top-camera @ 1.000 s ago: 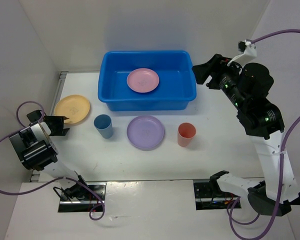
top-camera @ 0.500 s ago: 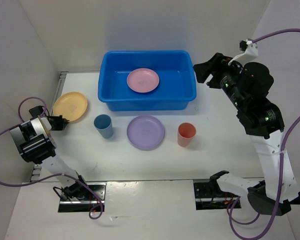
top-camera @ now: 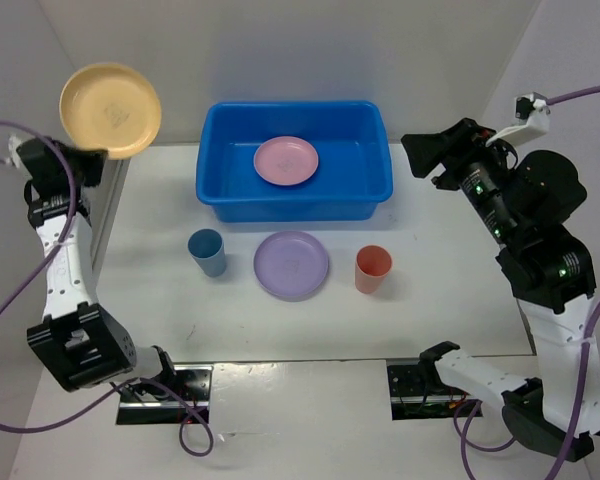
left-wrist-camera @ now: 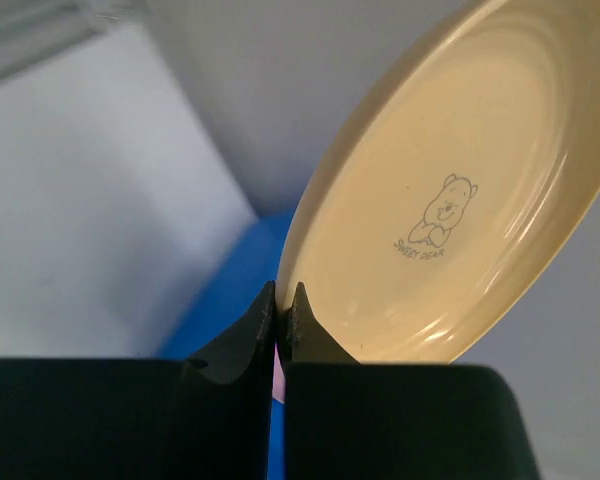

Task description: Place the mixed dishes into the plastic bin

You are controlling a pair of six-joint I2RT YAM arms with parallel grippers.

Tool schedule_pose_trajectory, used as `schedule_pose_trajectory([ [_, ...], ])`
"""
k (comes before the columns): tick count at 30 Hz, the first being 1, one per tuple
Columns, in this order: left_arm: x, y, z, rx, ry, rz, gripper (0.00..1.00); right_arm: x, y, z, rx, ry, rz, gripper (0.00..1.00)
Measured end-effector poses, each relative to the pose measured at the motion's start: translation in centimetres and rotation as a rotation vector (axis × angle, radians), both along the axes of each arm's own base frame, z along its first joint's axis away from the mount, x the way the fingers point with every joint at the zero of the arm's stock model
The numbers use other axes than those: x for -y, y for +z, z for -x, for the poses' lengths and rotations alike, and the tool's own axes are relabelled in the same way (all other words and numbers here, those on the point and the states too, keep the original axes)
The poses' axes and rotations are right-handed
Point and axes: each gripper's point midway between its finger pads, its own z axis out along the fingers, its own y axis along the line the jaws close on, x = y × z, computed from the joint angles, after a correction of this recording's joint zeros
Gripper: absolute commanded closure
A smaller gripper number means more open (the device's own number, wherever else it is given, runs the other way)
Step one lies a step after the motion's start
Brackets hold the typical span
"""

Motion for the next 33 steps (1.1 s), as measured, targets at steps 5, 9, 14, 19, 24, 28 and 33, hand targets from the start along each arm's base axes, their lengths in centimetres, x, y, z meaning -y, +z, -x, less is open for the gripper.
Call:
schedule_pose_trajectory([
  [5,10.2,9.1,-3.5,0.176,-0.275,-0.126,1.0,0.0,-0.8,0.3,-0.017,0.001,-0.016,0.25],
  [9,17.8,7.8,-7.0,0.131,-0.486,-0.145,1.0,-0.2,-1.2,0.2,-0.034,0.006,-0.031,0.25],
  [14,24.2,0.9,-11.7,-0.042,-0.641,-0.136,1.0,-0.1,-1.3,0.6,-0.04,0.01,-0.051,0.25],
  [19,28.4,-5.2,-14.6,-0.186,-0.715,-0.148,1.0,0.4,-0.6,1.8,-0.019,0.006,-0.073,0.25],
  [24,30.5,-9.0,-15.9,-0.275,-0.755,-0.156,1.0,1.0,-0.2,2.6,-0.005,-0.008,-0.084,0.25],
  [28,30.9,-10.8,-18.6,-0.304,-0.749,-0.165,1.0,1.0,-0.4,2.5,-0.014,-0.012,-0.081,0.25],
  [33,30.7,-14.4,-20.1,-0.385,-0.735,-0.183,1.0,1.2,-0.8,2.2,-0.029,-0.028,-0.079,0.25],
])
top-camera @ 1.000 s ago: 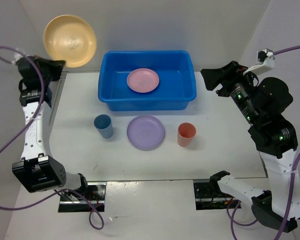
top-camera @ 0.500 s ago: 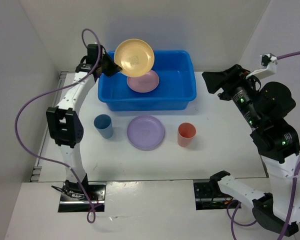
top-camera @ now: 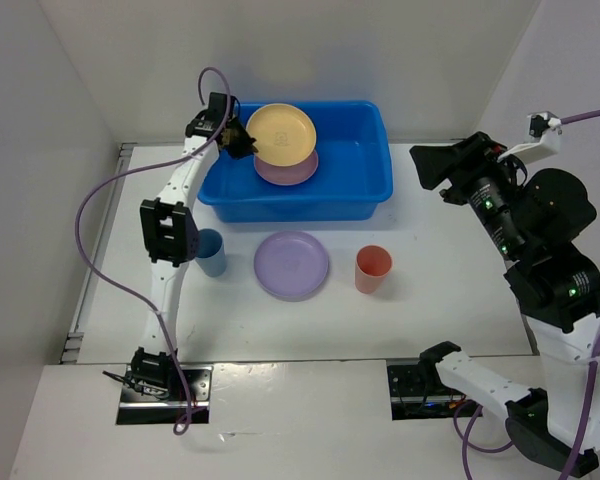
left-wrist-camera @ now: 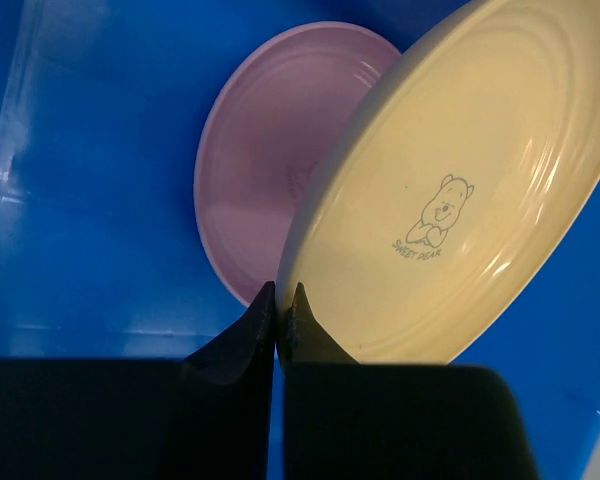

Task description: Place the mixed dishes into the plastic bin

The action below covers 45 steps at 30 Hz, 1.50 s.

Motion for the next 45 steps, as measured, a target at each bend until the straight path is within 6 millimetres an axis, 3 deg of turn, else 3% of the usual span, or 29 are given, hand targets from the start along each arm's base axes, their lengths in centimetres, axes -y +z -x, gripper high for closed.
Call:
schedule_pose_trajectory([
  [8,0.4,-3.3,-2.2,-0.018,0.006,-0.007,1.0,0.4,-0.1,-0.2,-0.004,-0.022,0.0,0.25],
  [11,0.8,-5.0,-1.6,-0.066,-0.013,0.005,0.95,0.4,-0.2,-0.1,-0.005,-0.026,0.001,0.25],
  [12,0.8,-5.5,-1.4,-0.078,-0.015,0.004,0.88,0.4,-0.3,-0.1,-0.006,-0.026,0.001,0.25],
  [13,0.8,-6.0,-1.2,-0.092,-0.015,0.004,0.64,0.4,-0.4,-0.2,-0.009,-0.026,0.002,0.25],
  [16,0.8,-7.0,-0.8,-0.122,-0.016,0.004,0.55,0.4,-0.8,-0.3,-0.018,-0.026,0.006,0.25],
  [21,1.0,-6.3,-0.7,-0.118,-0.013,0.02,0.38,0.3,-1.9,-0.5,-0.04,-0.025,0.011,0.19],
  [25,1.1,-5.6,-0.8,-0.105,-0.014,0.031,0.35,-0.4,-3.8,-0.6,-0.087,0.005,0.027,0.17],
  [28,1.3,-3.8,-0.6,-0.084,-0.023,0.043,0.34,-2.0,-6.1,-0.9,-0.152,0.081,0.039,0.17],
  [32,1.5,3.4,0.3,0.022,-0.041,0.069,0.34,-6.0,-11.3,-1.1,-0.305,0.274,0.008,0.22],
  [34,1.5,9.0,1.5,0.109,-0.052,0.082,0.33,-7.8,-15.3,-0.6,-0.414,0.359,-0.025,0.22],
  [36,1.3,16.4,4.0,0.232,-0.068,0.092,0.33,-9.4,-20.6,0.5,-0.575,0.401,-0.054,0.22],
  [38,0.9,24.2,7.7,0.369,-0.086,0.101,0.32,-10.7,-24.2,2.5,-0.699,0.436,-0.07,0.22],
  [42,-0.5,37.1,18.0,0.636,-0.12,0.096,0.3,-12.3,-25.4,5.4,-0.757,0.486,-0.113,0.22],
  [45,-1.9,42.1,24.9,0.761,-0.13,0.068,0.28,-12.7,-25.7,5.7,-0.753,0.462,-0.095,0.22],
])
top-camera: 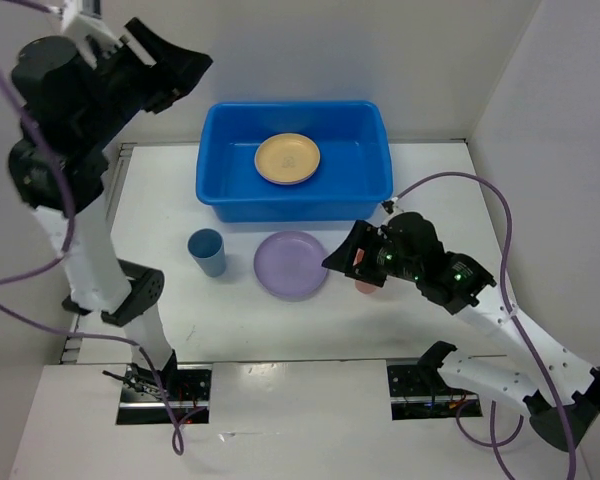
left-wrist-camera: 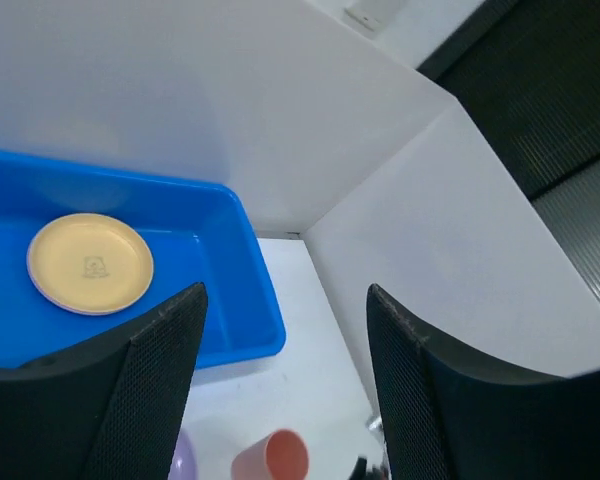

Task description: Place the mixed dishes into the plastic bin

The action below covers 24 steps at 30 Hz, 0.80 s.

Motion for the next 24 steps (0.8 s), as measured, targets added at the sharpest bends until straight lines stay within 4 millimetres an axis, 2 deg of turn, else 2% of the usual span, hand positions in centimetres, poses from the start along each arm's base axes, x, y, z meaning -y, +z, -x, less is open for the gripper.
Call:
schedule_pose_trajectory([
  [1,-0.4,0.9,2.2,0.025,-0.005,-0.019,0.28,0.0,-0.4,-0.2,-0.001,-0.017,0.026,0.22],
  [3,-1.0,1.1,4.7,0.023,-0.002,-0.048,0.28,0.5,-1.2,-1.0,-0.002,-0.068,0.088,0.22],
  [6,-2.4,-0.6,6.8,-0.043,0.038,-0.11,0.28,2.2,-1.2,-2.7,0.022,-0.178,0.169,0.22],
  [10,-3.6,-5.9,7.4,-0.198,0.08,-0.197,0.28,4.3,-0.7,-4.3,0.047,-0.298,0.25,0.22],
  [13,-4.2,-10.4,8.1,-0.275,0.093,-0.231,0.28,6.8,-2.0,-5.1,0.017,-0.388,0.34,0.23],
  [15,-4.8,-12.8,9.9,-0.305,0.098,-0.242,0.28,8.8,-3.0,-5.4,-0.014,-0.45,0.4,0.24],
  [17,-5.2,-12.9,11.5,-0.275,0.1,-0.235,0.26,11.1,-3.5,-5.9,-0.036,-0.513,0.448,0.24],
  [20,-5.7,-11.5,12.9,-0.198,0.103,-0.225,0.24,14.5,-4.0,-6.6,-0.062,-0.607,0.502,0.26],
  [22,-5.7,-10.9,13.1,-0.166,0.106,-0.218,0.24,16.0,-4.7,-6.7,-0.08,-0.641,0.53,0.26],
  [24,-5.6,-11.4,12.6,-0.17,0.104,-0.221,0.24,16.6,-5.4,-6.7,-0.099,-0.642,0.557,0.26],
])
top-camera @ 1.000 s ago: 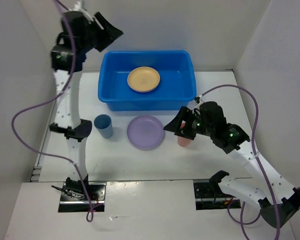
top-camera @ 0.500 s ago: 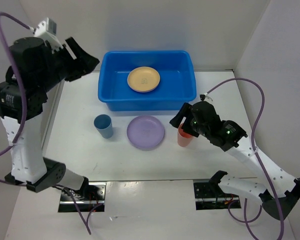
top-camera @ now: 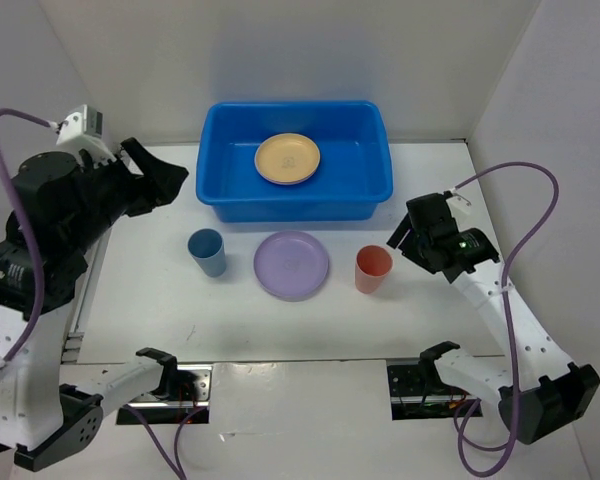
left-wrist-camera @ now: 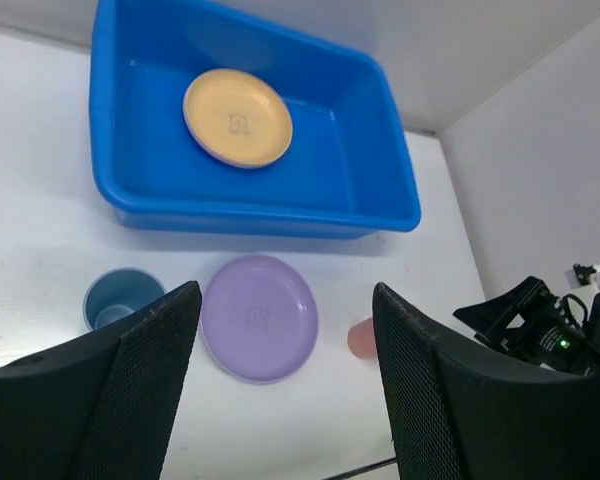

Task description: Place the mixed dishes into the plastic bin

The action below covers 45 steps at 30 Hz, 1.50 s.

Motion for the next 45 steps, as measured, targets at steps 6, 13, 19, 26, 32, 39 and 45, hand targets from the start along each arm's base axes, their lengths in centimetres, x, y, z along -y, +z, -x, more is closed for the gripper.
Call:
schedule_pose_trajectory([
  [6,0.7,-3.3,-2.5,-0.097,-0.011,-0.042,0.22,0.1,-3.1,-0.2,-0.099,0.014,0.042,0.26],
  [13,0.8,-3.8,-2.7,-0.104,-0.014,-0.046,0.21,-0.5,-6.0,0.2,-0.171,0.043,0.039,0.27],
  [19,0.8,-3.3,-2.7,-0.087,-0.014,-0.042,0.21,-1.2,-7.6,-0.1,-0.223,0.08,0.032,0.33],
  [26,0.8,-3.4,-2.7,-0.087,-0.015,-0.044,0.2,-1.9,-10.1,-0.3,-0.304,0.125,0.04,0.72],
  [32,0.8,-3.4,-2.8,-0.087,-0.015,-0.047,0.2,-2.1,-10.5,-0.5,-0.323,0.14,0.043,1.0],
  [39,1.0,-2.6,-3.8,-0.084,-0.018,-0.067,0.2,-3.4,-2.2,-2.5,-0.222,0.186,0.003,1.0],
  [45,1.1,-0.7,-5.6,-0.058,-0.009,-0.084,0.19,-5.5,12.4,-6.8,0.135,0.25,-0.086,1.0],
])
